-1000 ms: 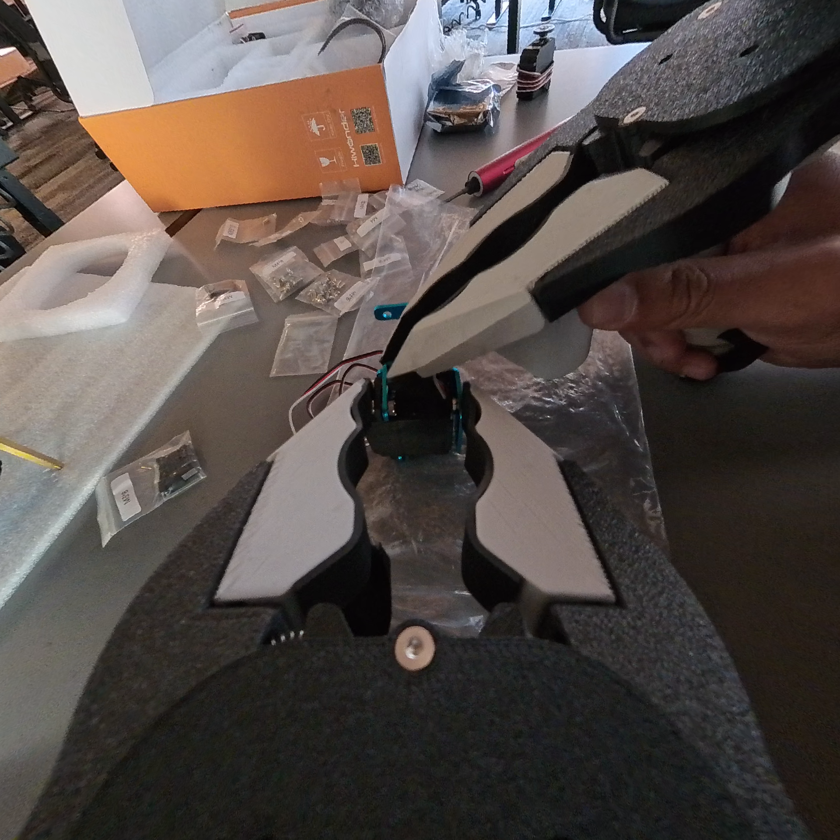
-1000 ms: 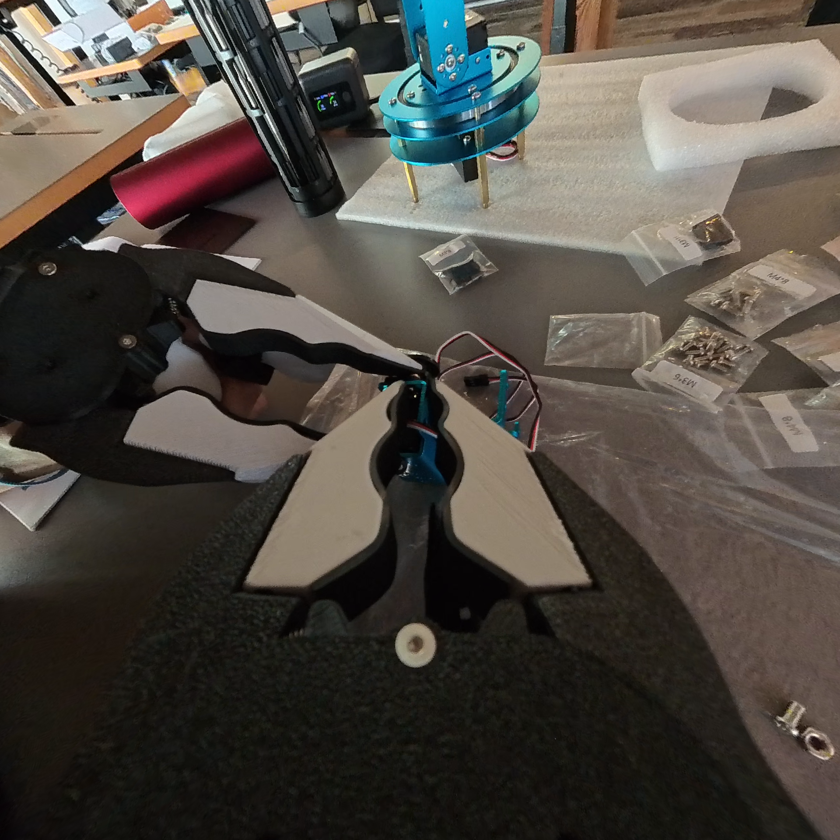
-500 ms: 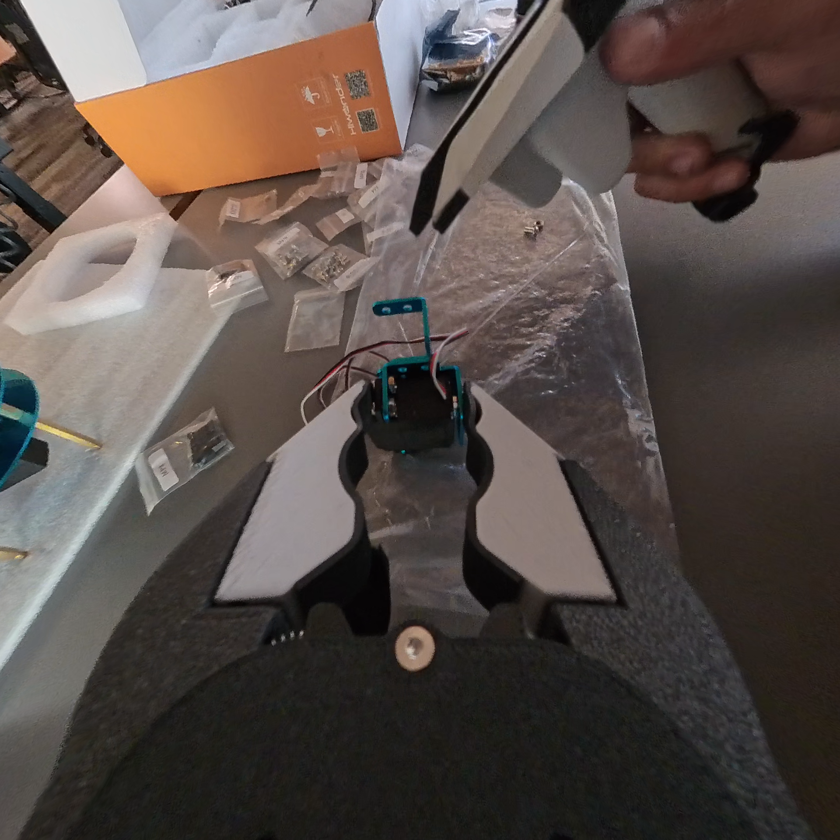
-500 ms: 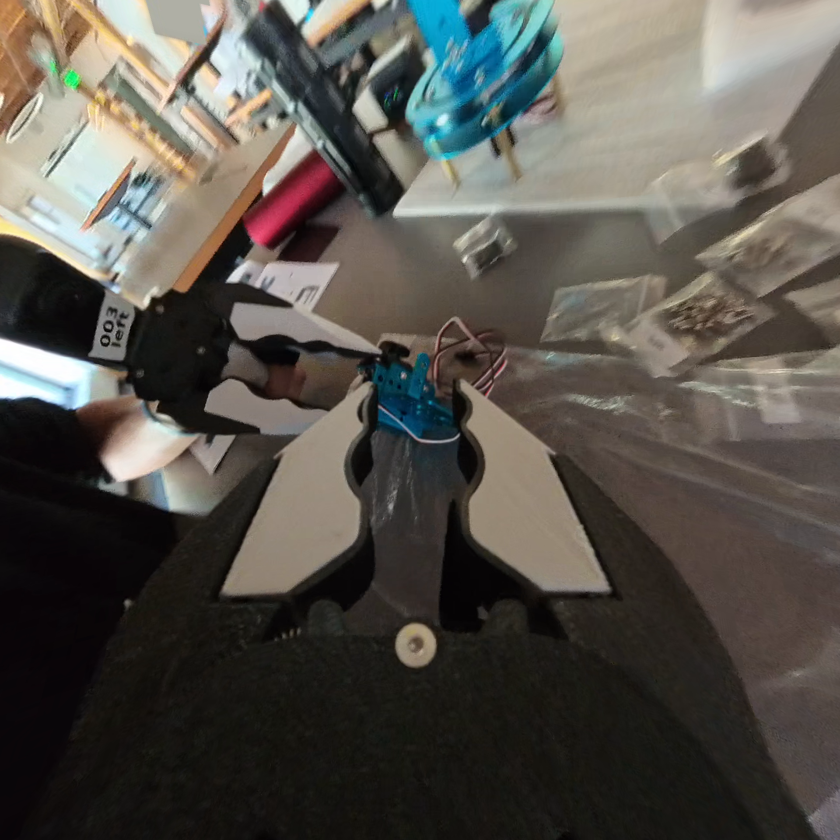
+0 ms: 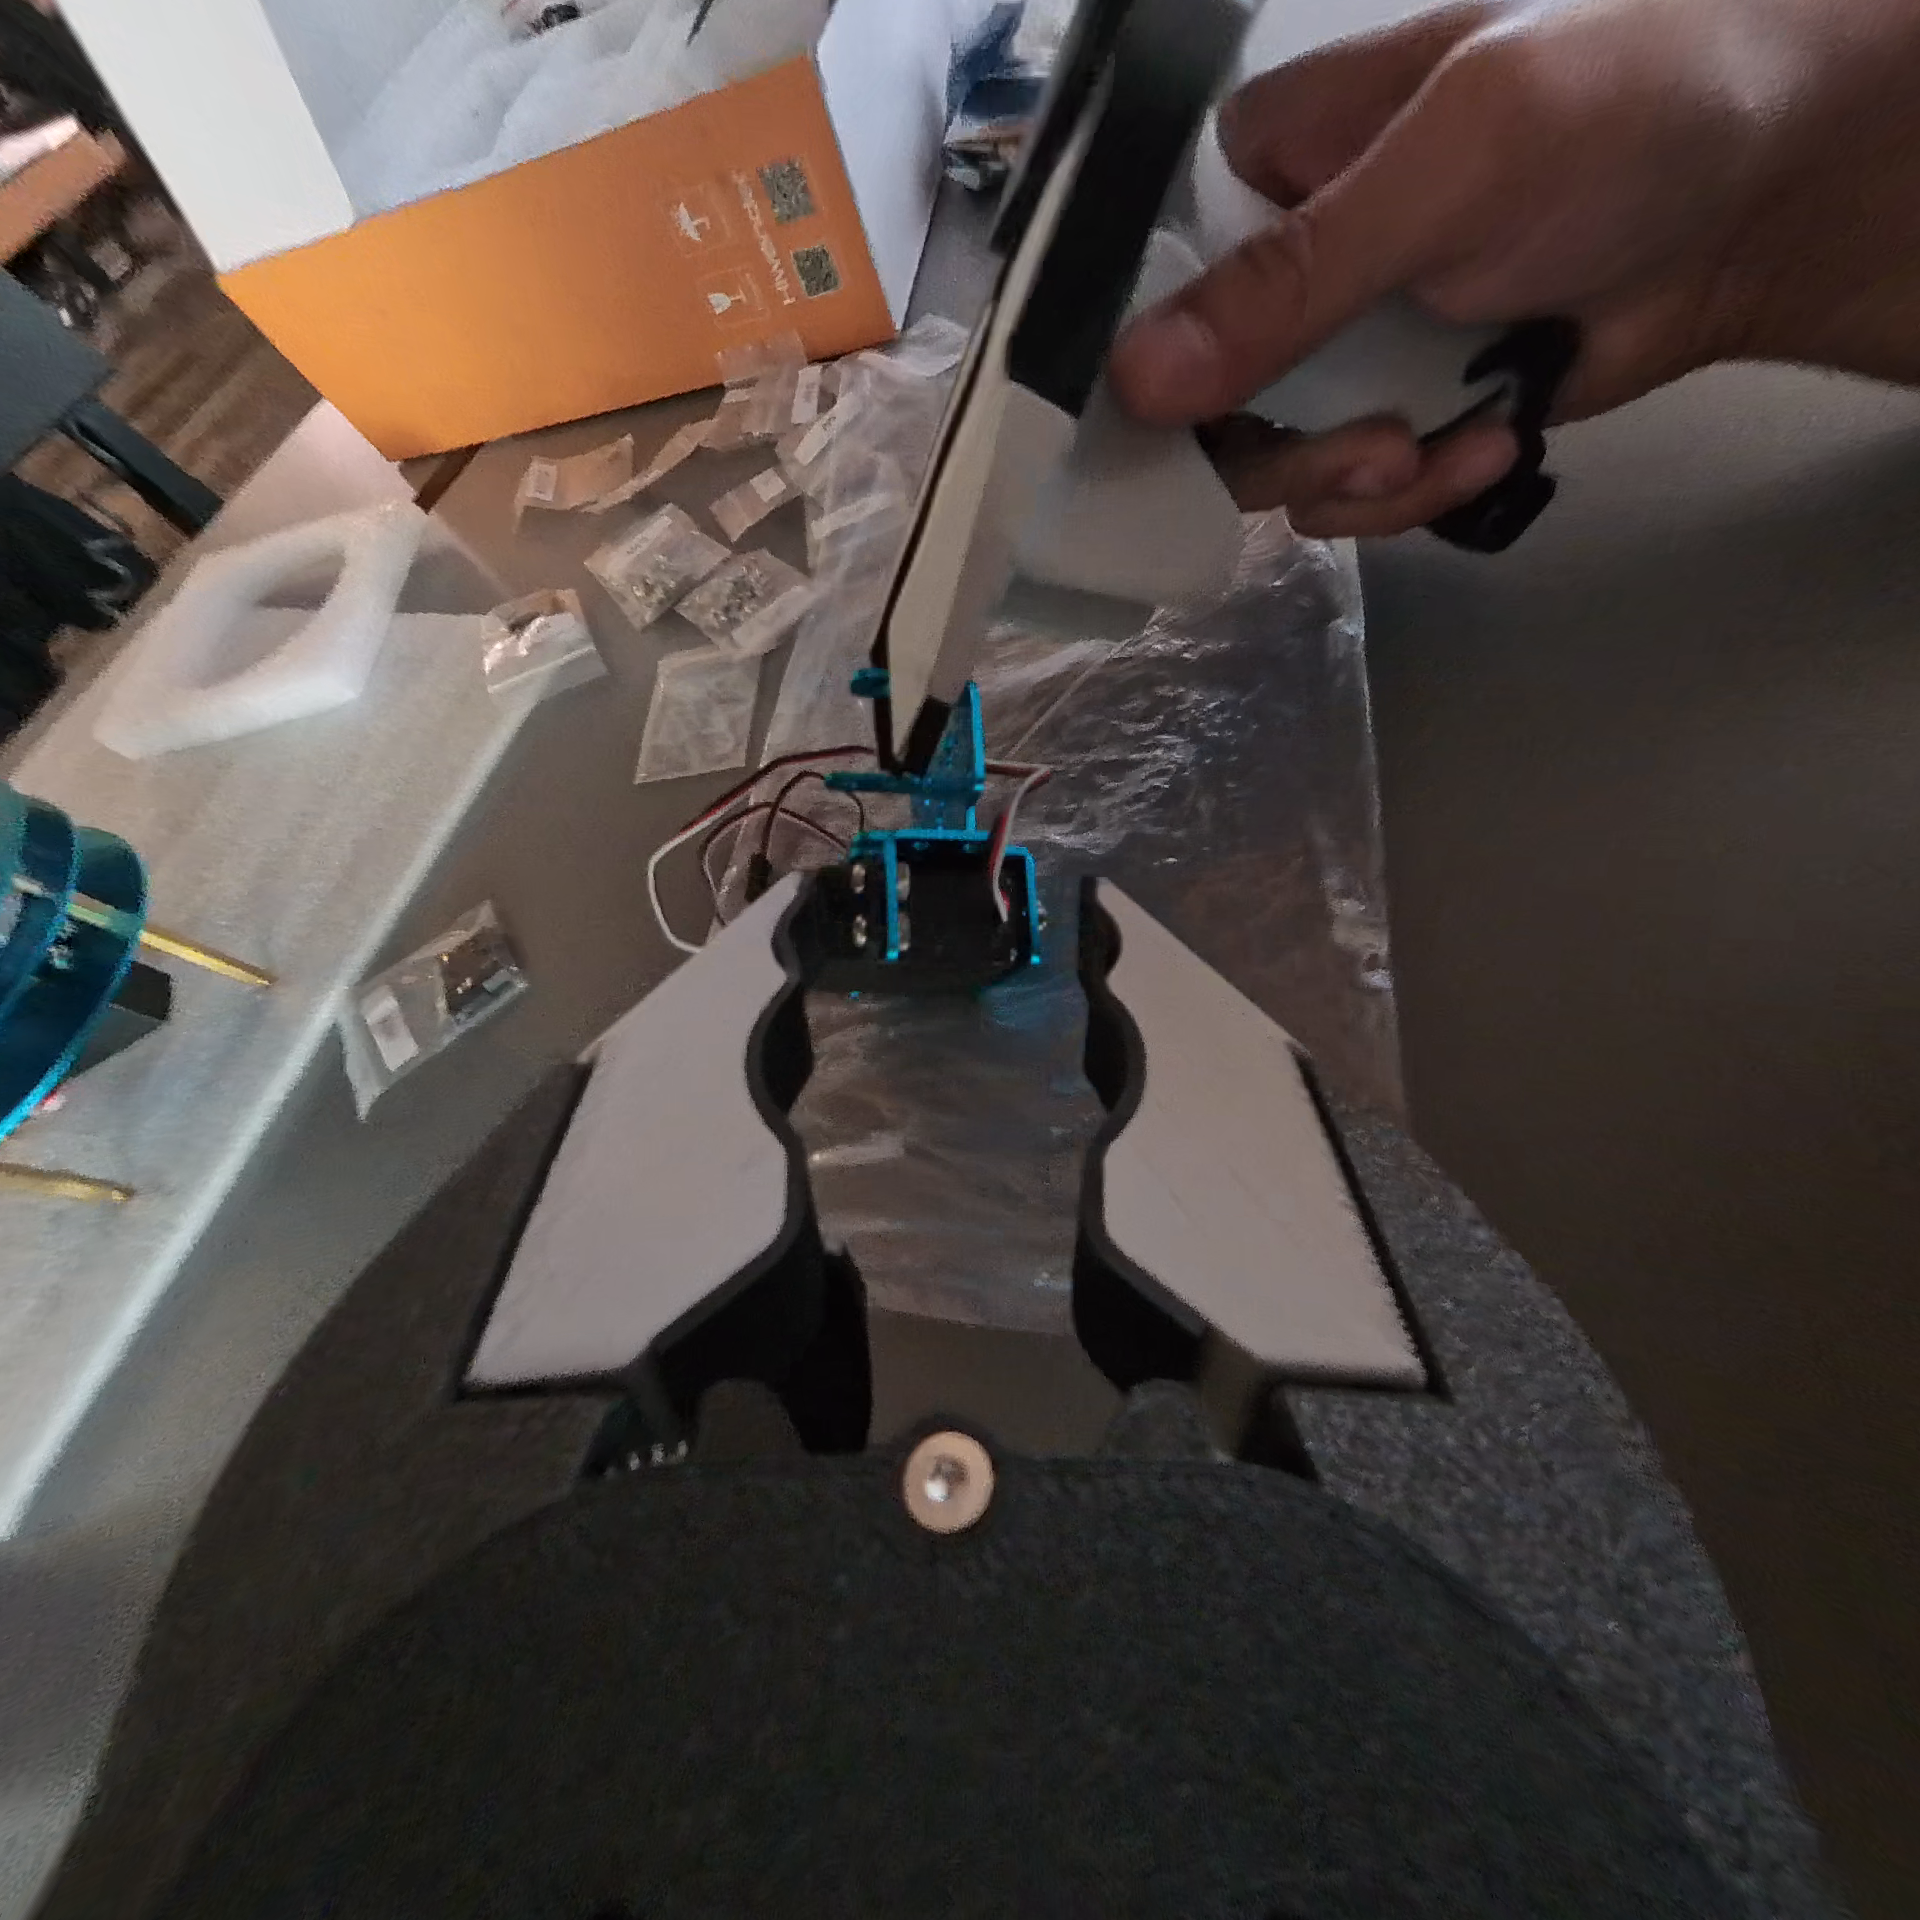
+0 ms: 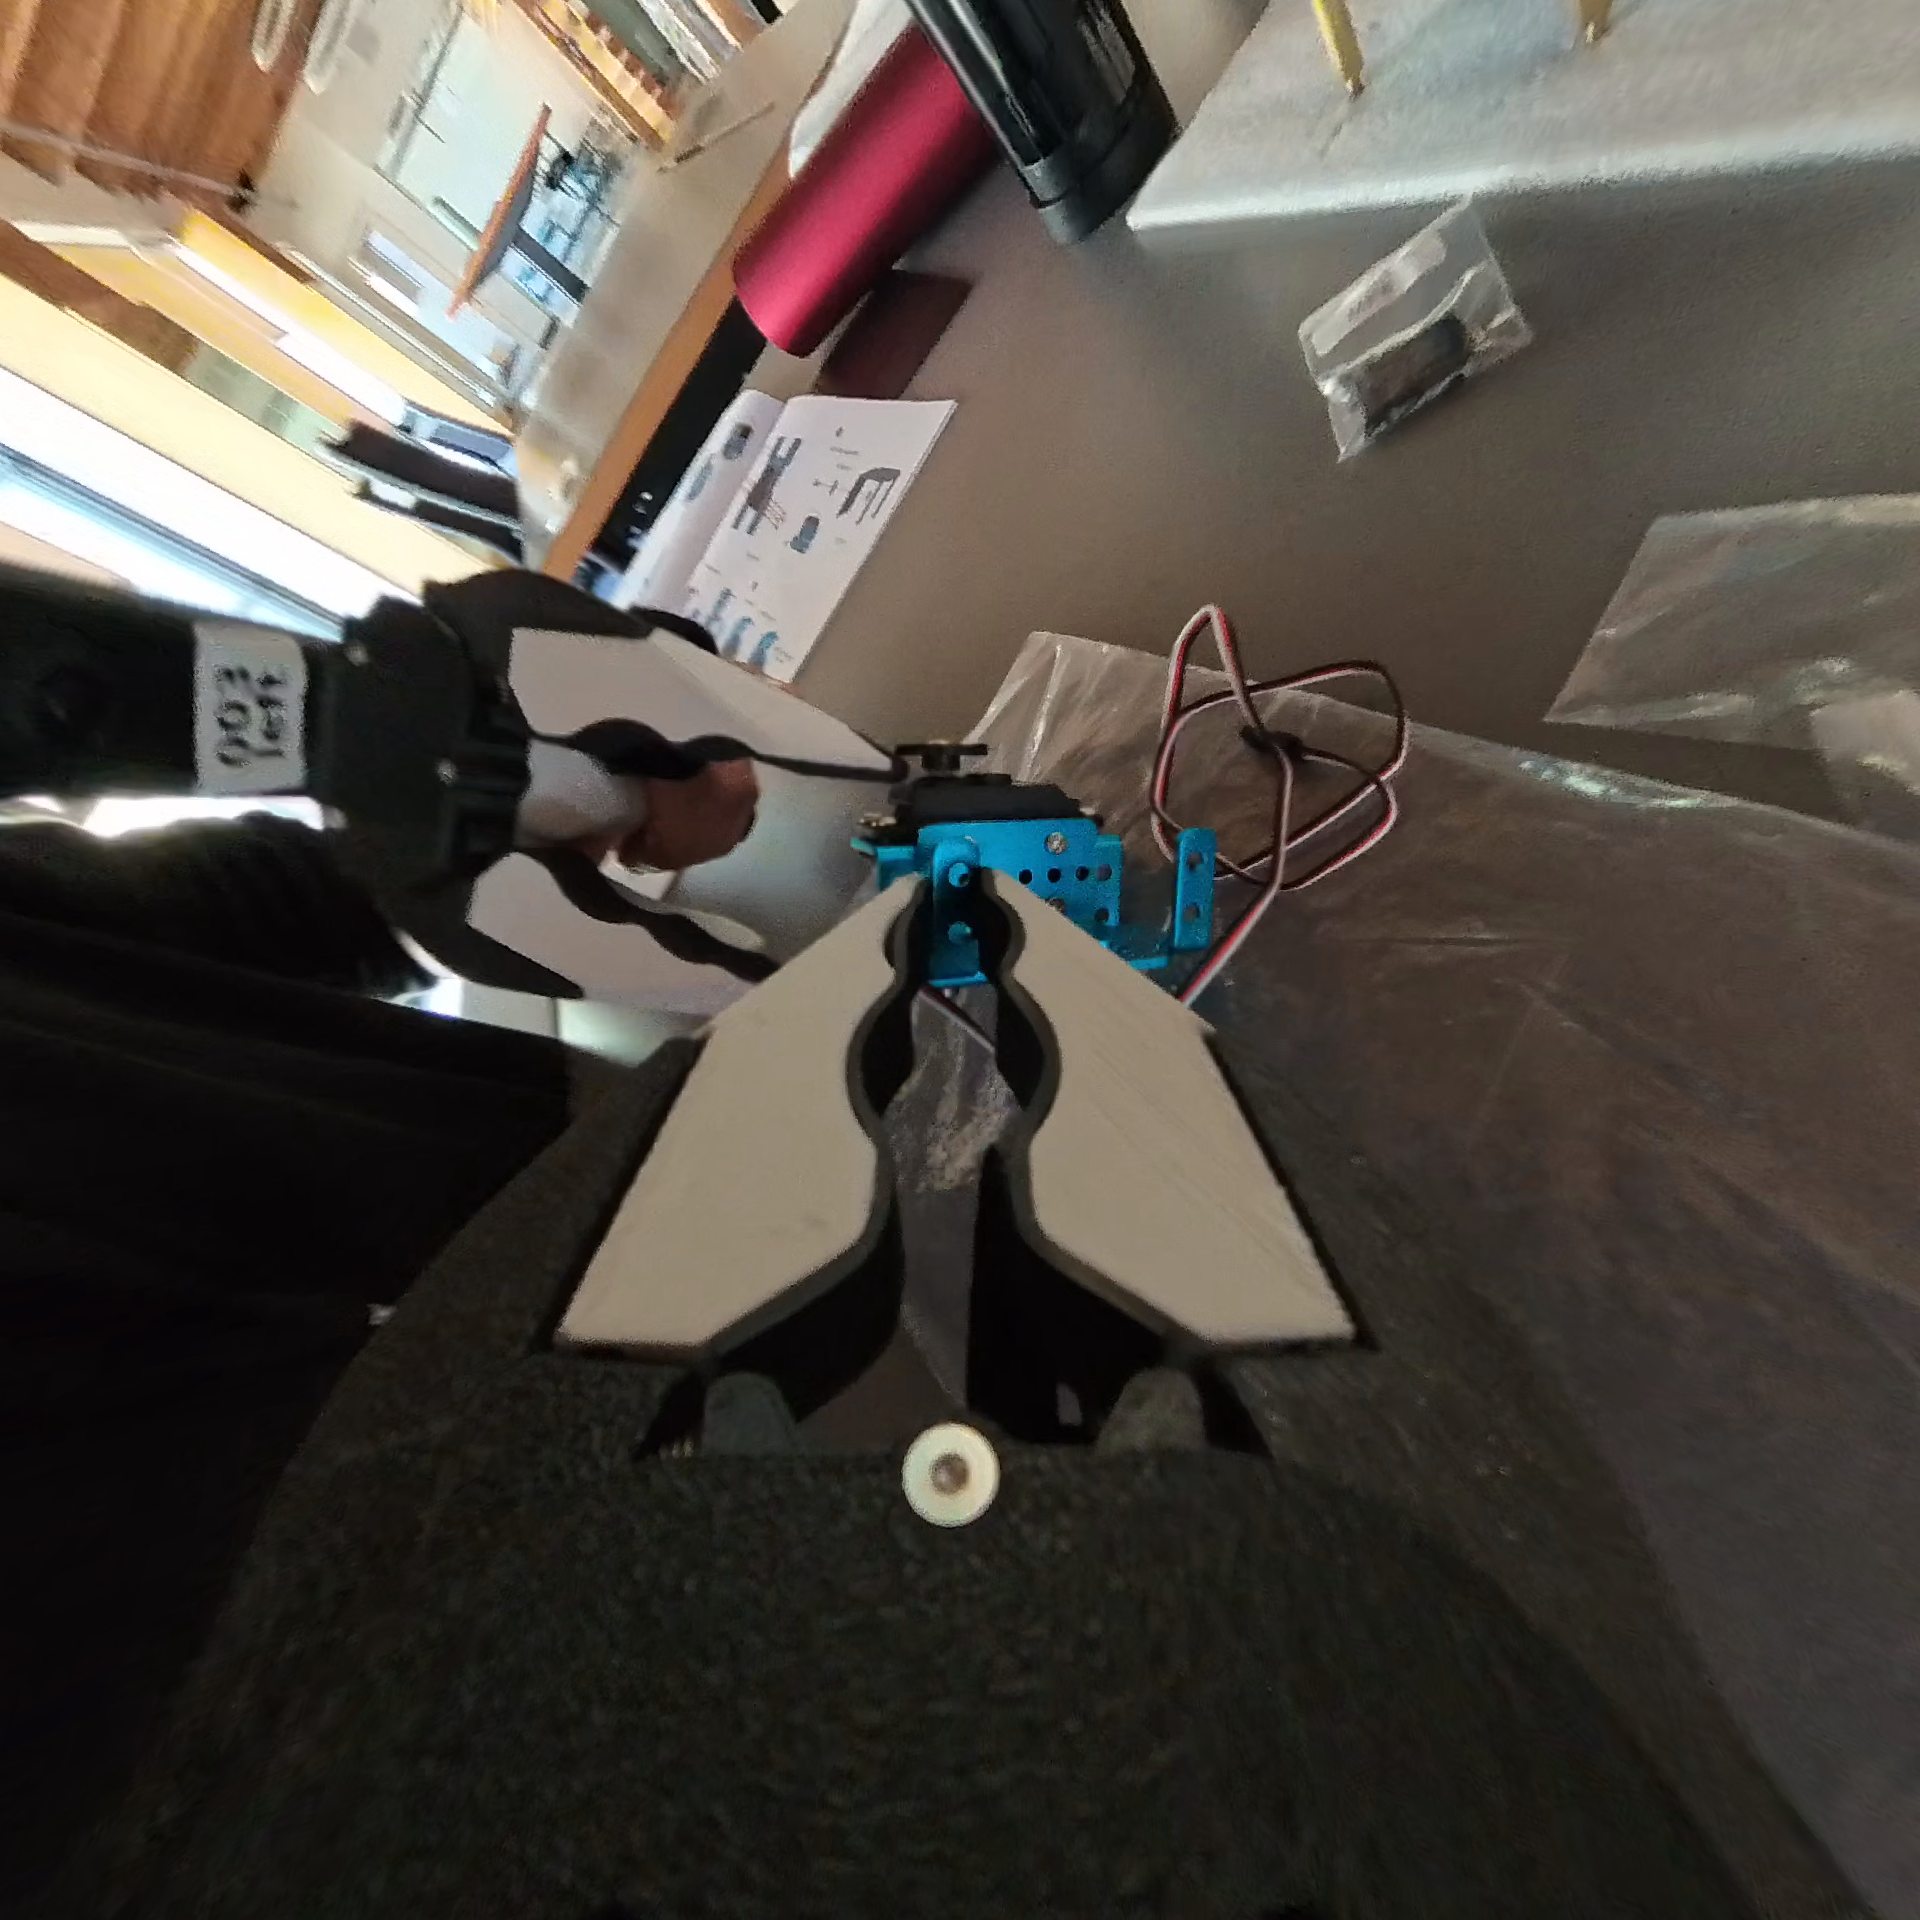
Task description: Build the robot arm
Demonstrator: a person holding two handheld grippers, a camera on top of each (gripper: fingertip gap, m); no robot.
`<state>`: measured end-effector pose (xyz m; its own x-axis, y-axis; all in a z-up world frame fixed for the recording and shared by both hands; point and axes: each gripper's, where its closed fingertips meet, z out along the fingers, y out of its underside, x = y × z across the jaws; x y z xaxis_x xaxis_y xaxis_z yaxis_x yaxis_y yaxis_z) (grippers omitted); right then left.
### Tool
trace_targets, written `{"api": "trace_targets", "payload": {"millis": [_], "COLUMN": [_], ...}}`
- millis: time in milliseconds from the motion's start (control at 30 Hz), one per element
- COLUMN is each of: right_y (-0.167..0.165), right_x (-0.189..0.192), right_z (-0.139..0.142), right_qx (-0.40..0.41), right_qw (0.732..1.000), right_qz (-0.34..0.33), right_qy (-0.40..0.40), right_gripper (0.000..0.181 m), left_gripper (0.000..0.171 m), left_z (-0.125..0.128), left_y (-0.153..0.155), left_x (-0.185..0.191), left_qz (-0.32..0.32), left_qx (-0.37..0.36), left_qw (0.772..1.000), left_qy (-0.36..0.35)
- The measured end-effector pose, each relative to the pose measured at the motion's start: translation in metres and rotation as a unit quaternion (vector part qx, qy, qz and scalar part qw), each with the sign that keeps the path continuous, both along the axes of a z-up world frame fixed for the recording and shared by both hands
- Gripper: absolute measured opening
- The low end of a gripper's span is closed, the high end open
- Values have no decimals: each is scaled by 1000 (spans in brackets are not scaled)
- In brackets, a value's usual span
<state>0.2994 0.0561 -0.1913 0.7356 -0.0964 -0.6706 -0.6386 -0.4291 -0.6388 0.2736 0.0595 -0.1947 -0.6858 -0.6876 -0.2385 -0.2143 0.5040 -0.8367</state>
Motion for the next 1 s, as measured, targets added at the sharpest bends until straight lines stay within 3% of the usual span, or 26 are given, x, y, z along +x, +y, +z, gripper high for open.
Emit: {"api": "trace_targets", "payload": {"millis": [300, 500, 700, 800, 933, 1000], "right_y": [-21, -24, -22, -21, -18, -22], "right_x": [-12, -29, -56, -63, -82, -87], "right_z": [-14, -18, -18, -23, -24, -23], "right_qx": [-66, -88, -104, -126, -102, -87], "right_qw": [992, 985, 937, 912, 924, 935], "right_qz": [38, 32, 33, 17, 44, 67], "right_qy": [-99, -143, -332, -390, -366, -336], "right_gripper": [6, 7, 6, 7, 7, 17], "left_gripper": [53, 57, 57, 51, 28, 28], "left_z": [1, 1, -7, -23, -25, -25], "left_y": [20, 10, -2, 1, -6, -6], "left_x": [-14, -20, -29, -30, -34, -33], "left_qz": [32, 54, 136, 190, 183, 179], "left_qx": [-114, -182, -273, -263, -259, -243], "left_qw": [987, 965, 919, 908, 910, 916], "left_qy": [105, 180, 249, 264, 267, 265]}}
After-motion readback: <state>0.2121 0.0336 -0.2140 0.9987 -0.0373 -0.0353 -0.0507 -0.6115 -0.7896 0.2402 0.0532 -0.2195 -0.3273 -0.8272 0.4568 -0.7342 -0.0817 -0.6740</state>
